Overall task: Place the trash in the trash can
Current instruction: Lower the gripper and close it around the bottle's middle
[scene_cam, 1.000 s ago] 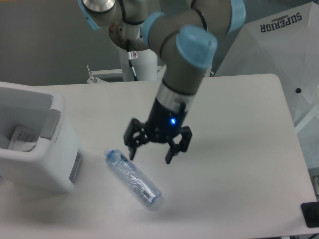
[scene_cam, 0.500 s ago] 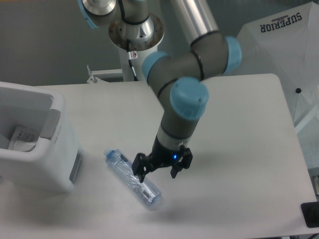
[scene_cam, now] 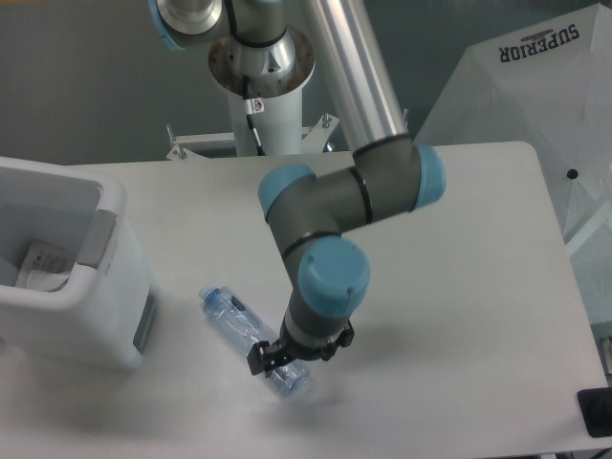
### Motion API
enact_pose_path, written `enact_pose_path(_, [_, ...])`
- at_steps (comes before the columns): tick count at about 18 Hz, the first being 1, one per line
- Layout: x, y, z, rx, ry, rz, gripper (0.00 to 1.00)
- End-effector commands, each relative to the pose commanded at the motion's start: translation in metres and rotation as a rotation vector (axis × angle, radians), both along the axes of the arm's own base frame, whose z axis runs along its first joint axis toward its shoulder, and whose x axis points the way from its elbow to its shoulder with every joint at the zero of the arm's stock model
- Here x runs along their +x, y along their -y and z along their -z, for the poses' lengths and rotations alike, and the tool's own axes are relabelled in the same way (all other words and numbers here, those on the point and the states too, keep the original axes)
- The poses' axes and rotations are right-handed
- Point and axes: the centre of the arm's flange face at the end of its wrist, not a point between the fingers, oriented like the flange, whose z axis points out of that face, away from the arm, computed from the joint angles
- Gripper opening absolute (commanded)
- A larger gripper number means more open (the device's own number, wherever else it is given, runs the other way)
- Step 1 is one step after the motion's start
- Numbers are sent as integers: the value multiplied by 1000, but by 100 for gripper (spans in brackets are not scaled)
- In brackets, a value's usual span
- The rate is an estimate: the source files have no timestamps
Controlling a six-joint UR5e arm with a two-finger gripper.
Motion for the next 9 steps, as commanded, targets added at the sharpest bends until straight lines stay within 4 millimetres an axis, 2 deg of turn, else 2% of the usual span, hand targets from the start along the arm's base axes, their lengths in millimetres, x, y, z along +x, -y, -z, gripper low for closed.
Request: enact_pose_path(9, [12, -5, 31, -75, 34, 13, 100])
